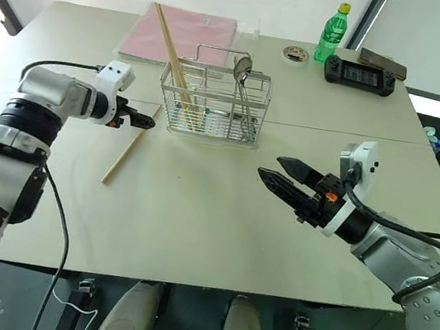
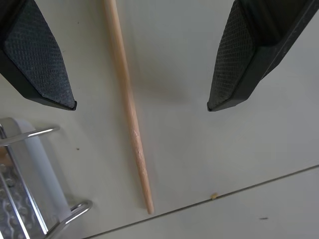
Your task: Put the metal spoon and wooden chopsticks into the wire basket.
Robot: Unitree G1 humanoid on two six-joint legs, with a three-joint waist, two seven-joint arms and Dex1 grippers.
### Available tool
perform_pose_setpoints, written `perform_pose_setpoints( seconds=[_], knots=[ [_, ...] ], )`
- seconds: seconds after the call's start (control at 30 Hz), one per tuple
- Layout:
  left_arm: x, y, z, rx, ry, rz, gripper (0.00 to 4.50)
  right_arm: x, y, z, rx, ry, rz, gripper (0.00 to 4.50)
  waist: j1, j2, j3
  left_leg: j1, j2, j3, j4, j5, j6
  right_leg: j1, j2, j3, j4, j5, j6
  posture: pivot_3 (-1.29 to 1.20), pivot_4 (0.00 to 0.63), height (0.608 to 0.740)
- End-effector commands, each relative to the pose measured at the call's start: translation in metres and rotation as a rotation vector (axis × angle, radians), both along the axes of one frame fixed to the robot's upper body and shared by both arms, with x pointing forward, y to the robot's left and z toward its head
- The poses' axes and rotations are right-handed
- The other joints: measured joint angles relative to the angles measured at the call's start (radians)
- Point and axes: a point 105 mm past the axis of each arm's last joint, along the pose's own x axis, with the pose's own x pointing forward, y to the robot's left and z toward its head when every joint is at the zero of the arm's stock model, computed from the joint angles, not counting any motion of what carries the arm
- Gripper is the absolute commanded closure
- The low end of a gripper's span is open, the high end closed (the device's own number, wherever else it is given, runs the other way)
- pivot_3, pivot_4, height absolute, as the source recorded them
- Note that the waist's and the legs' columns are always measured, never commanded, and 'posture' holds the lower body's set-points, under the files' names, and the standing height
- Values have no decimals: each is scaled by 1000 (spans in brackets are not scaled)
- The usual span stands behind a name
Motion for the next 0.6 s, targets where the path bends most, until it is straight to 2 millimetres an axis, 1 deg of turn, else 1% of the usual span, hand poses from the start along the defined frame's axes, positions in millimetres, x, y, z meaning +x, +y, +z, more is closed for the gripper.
perform_pose_setpoints(
  seconds=[0.03, 0.1, 0.13, 0.2, 0.27, 0.3, 0.43, 0.6],
  knots=[
    [8, -3, 9, 12, -32, -5, 64, -8, 2, 8, -8, -54, 20, 1537, 0, 0, 0, 0, 0, 0, 0, 0, 0, 0, 0, 0, 0, 0, 0, 0, 150, 721],
    [8, -7, 3, 9, -17, -15, 64, -12, 2, 6, -16, -49, 30, 1537, 1, 0, 0, 0, 0, 0, 0, 0, 0, 0, 0, 0, 0, 0, 0, 0, 150, 721],
    [8, -9, 2, 3, -13, -20, 303, -13, 1, 6, -20, -48, 32, 1537, 2, 0, 0, 0, 0, 0, 0, 0, 0, 1, 0, 0, 0, 0, 0, 0, 150, 721],
    [9, -12, 2, -11, -8, -27, 953, -14, 0, 5, -24, -47, 31, 1537, 3, 0, 0, 1, 0, 0, 0, 0, 0, 1, 0, 0, 1, 0, 0, 0, 150, 721],
    [9, -13, 1, -15, -8, -29, 1861, -15, -1, 5, -26, -44, 28, 1537, 5, 0, 0, 1, 0, 0, 1, 0, 0, 2, 0, 0, 1, 0, 0, 0, 150, 721],
    [10, -13, 1, -15, -9, -28, 2557, -15, -1, 4, -27, -43, 27, 1537, 5, 0, 0, 1, 0, 0, 1, 0, 0, 2, 0, 0, 0, 0, 0, 0, 150, 721],
    [10, -14, 1, -20, -4, -29, 4437, -16, -1, 3, -28, -38, 26, 1537, 6, 0, 0, 1, 0, 0, 1, 0, 0, 2, 0, 0, 0, 0, 0, 0, 150, 721],
    [10, -9, 3, -25, -9, -2, 4437, -18, 0, 2, -39, -28, 44, 1537, 5, 0, 0, 1, 0, 0, 1, 0, 0, 2, 0, 0, 1, 0, 0, 0, 150, 721]
  ],
)
